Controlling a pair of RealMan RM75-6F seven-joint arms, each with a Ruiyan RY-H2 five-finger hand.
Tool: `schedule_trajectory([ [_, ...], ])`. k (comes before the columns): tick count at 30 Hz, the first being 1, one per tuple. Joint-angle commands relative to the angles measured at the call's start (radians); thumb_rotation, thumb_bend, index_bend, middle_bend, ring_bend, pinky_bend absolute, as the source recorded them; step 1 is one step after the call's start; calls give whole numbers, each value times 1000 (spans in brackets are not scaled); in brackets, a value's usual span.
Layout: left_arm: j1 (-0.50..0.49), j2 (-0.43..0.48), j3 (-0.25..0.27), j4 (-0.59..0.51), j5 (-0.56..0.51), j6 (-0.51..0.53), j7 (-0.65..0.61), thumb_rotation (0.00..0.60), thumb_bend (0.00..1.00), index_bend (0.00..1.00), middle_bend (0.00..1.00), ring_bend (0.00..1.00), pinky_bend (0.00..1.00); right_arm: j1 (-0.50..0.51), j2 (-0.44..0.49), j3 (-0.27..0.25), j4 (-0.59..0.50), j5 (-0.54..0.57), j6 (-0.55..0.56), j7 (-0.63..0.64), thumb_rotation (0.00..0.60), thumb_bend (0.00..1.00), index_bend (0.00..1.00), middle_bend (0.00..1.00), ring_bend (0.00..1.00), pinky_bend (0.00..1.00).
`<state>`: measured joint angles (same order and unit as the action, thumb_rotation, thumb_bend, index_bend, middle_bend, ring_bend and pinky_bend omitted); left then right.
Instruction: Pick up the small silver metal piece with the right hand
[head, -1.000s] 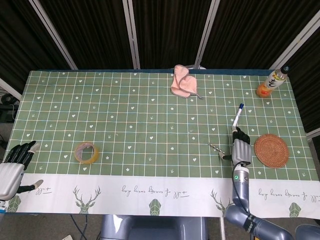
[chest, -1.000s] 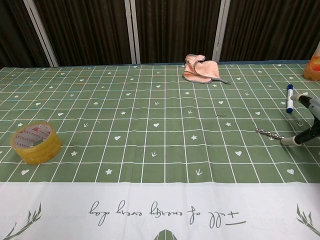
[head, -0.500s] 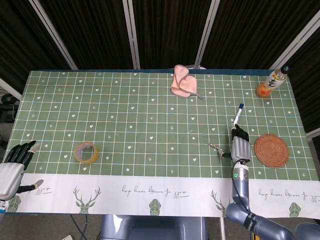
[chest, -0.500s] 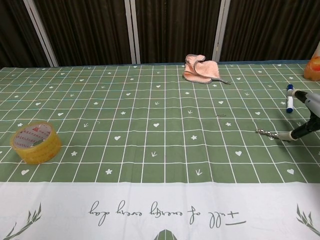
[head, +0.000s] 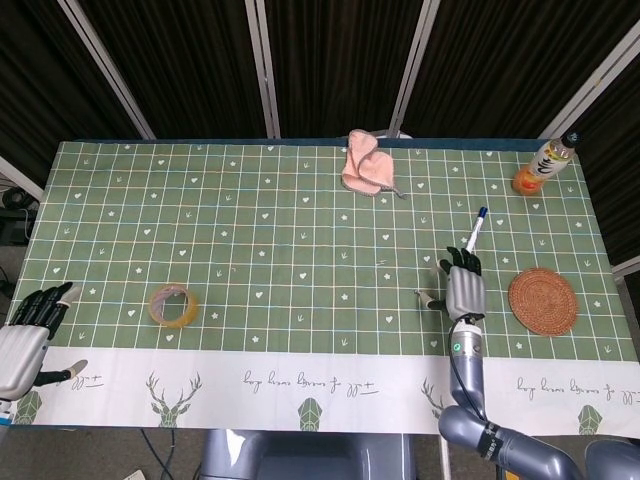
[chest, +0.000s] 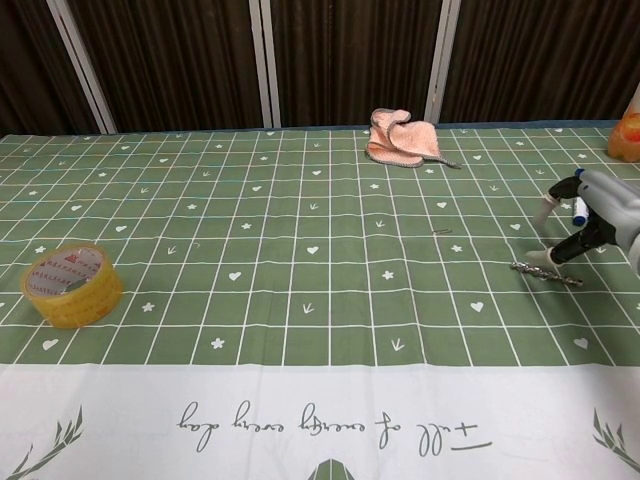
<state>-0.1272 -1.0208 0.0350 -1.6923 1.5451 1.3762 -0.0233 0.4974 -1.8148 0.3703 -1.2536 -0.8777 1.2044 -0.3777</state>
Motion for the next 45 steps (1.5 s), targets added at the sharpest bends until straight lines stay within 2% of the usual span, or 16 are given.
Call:
schedule_trajectory([
  [1, -2, 1, 0, -1, -5, -6, -2, 600, 113, 0, 0, 0, 0, 13, -23, 7, 32, 18, -3, -13, 600, 124, 443, 116, 0, 0],
  [9, -3, 4, -1, 1, -4, -6, -18, 600, 113, 0, 0, 0, 0, 24, -54, 11, 90, 36, -16, -13, 600, 137, 448, 116, 0, 0],
  [16, -2, 6, 0, 0, 9, 5, -23, 600, 114, 0, 0, 0, 0, 27, -72, 8, 122, 40, -27, -9, 600, 197, 467, 118, 0, 0],
  [45, -4, 4, 0, 0, 3, -3, -18, 600, 114, 0, 0, 0, 0, 24, -96, 18, 80, 48, -13, 1, 600, 212, 460, 118, 0, 0],
])
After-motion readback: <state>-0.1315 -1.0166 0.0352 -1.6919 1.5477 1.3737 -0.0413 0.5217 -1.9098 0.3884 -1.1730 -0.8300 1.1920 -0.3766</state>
